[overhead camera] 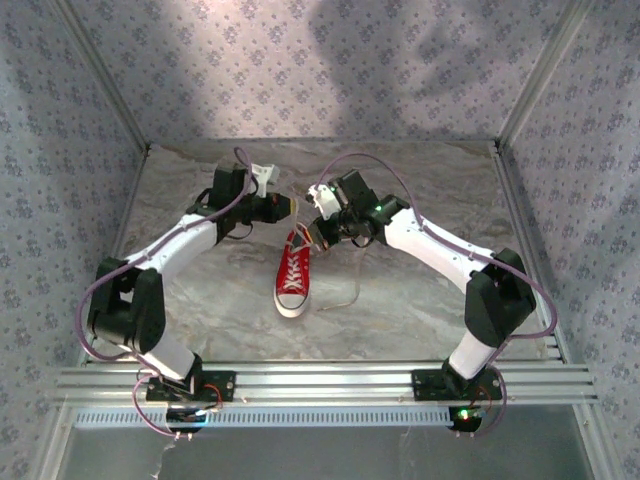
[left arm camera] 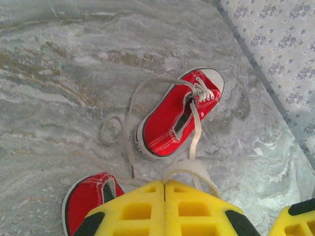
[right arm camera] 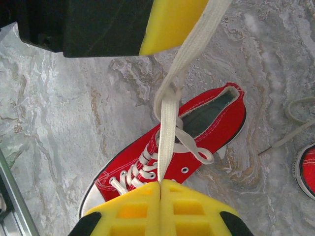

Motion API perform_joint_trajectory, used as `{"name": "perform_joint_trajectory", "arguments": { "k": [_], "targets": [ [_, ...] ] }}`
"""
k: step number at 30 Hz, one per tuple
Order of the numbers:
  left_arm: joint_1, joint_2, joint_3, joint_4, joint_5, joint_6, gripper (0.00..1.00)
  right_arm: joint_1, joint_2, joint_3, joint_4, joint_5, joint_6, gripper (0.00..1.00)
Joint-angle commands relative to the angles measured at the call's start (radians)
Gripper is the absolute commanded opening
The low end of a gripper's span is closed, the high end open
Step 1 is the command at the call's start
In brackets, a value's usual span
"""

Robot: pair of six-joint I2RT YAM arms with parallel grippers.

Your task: Tie the shoes

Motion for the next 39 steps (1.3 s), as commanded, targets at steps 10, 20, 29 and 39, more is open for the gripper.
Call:
{"name": "perform_joint_trajectory", "arguments": {
  "k": [10,20,29,39],
  "targets": [
    [-0.001,0.042,0.081,-0.298,0.080,0.073,0.00,-0.008,-0.008,-0.012,0.043,-0.035,-0.025,0.00],
    [-0.005,0.033,0.070,-0.424,0.062,0.135,0.00,-0.007,0.019,-0.016,0.058,-0.023,-0.042,0.00],
    [-0.053,0.045,0.029,-0.433,0.045,0.147,0.00,0.011,0.022,-0.081,0.107,-0.030,-0.020,0.00],
    [-0.075,0.087,0.013,-0.439,0.025,0.150,0.04,0.017,-0.001,-0.157,0.160,0.005,0.010,0.00]
  ]
}}
